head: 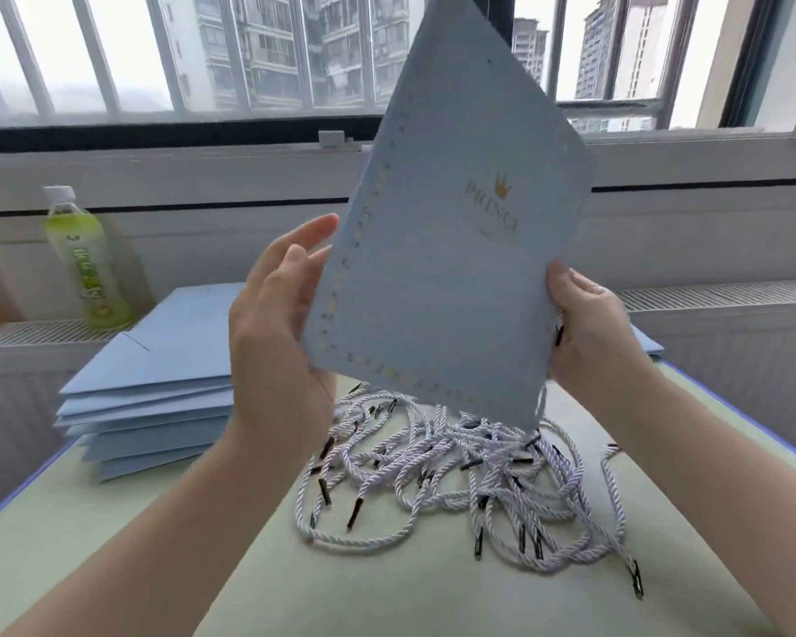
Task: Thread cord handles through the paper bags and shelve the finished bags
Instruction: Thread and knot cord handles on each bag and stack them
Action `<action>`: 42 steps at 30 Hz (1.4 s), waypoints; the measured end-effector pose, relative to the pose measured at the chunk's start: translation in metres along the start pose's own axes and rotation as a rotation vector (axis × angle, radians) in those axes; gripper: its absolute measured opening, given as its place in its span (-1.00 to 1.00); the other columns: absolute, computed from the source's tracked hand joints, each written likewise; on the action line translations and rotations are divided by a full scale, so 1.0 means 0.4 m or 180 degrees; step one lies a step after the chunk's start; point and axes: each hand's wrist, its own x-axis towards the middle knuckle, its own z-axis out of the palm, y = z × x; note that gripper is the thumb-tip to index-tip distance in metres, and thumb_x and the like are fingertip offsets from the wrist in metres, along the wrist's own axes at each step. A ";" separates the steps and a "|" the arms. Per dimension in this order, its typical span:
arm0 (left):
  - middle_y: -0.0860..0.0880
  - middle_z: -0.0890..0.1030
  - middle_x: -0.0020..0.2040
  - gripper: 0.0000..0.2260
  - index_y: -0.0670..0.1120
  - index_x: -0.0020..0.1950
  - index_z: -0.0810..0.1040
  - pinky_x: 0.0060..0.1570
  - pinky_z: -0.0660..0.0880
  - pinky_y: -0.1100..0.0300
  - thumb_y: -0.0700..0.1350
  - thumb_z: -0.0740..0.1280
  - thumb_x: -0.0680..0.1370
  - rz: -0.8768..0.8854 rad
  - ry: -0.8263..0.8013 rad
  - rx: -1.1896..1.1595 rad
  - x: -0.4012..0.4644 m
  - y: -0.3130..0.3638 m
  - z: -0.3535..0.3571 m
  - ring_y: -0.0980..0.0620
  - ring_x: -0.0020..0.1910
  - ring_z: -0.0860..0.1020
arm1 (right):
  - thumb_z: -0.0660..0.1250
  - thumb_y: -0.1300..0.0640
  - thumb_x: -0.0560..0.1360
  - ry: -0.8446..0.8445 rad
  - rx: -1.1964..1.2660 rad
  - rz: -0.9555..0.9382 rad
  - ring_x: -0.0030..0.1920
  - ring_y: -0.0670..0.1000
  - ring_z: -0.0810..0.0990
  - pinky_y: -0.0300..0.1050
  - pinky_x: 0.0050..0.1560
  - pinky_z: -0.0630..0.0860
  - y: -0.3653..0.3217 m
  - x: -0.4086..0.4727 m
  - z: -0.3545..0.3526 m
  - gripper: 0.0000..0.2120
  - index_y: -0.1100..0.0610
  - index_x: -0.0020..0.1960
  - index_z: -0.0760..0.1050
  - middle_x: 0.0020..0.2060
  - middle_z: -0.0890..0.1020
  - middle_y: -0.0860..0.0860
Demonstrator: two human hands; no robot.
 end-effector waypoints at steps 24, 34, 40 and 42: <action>-0.12 0.44 -0.23 -0.55 -0.25 0.30 0.39 -0.60 0.32 0.36 -0.42 0.05 0.43 -0.1830 0.0208 0.1791 0.048 -0.069 -0.064 0.08 -0.64 0.36 | 0.12 0.38 0.55 -0.0133 -0.2974 -0.0548 0.09 0.01 0.54 -0.14 -0.07 0.51 -0.067 0.006 -0.013 -0.58 0.20 0.40 0.28 0.16 0.55 0.07; -0.10 0.43 -0.26 -0.59 -0.04 0.41 0.22 -0.47 0.48 0.21 -0.27 0.05 0.56 -0.2131 -0.0900 0.4110 0.020 -0.082 -0.047 0.00 -0.44 0.49 | 0.18 0.25 0.60 -0.1021 -0.2646 -0.0813 -0.34 -0.08 0.63 -0.33 -0.35 0.46 -0.037 -0.057 0.033 -0.82 0.13 -0.07 0.54 -0.34 0.68 -0.01; -0.10 0.51 0.04 -0.82 -0.06 0.04 0.41 -0.09 0.29 0.14 -0.06 0.04 0.63 -0.0939 -0.1431 0.6553 -0.014 -0.102 -0.058 -0.14 -0.03 0.42 | 0.32 0.37 0.49 -0.1642 -0.2923 -0.0504 -0.37 -0.07 0.54 -0.28 -0.26 0.51 0.061 -0.087 0.056 -0.91 0.20 -0.10 0.50 -0.35 0.58 0.06; -0.04 0.55 0.04 -0.72 0.01 0.12 0.47 -0.09 0.31 0.13 0.09 0.04 0.64 -0.0443 -0.1397 0.6255 -0.010 -0.104 -0.054 -0.11 0.06 0.49 | 0.33 0.37 0.48 -0.1686 -0.2888 -0.0494 -0.34 -0.07 0.58 -0.26 -0.19 0.54 0.087 -0.096 0.057 -0.89 0.18 -0.11 0.50 -0.34 0.57 0.05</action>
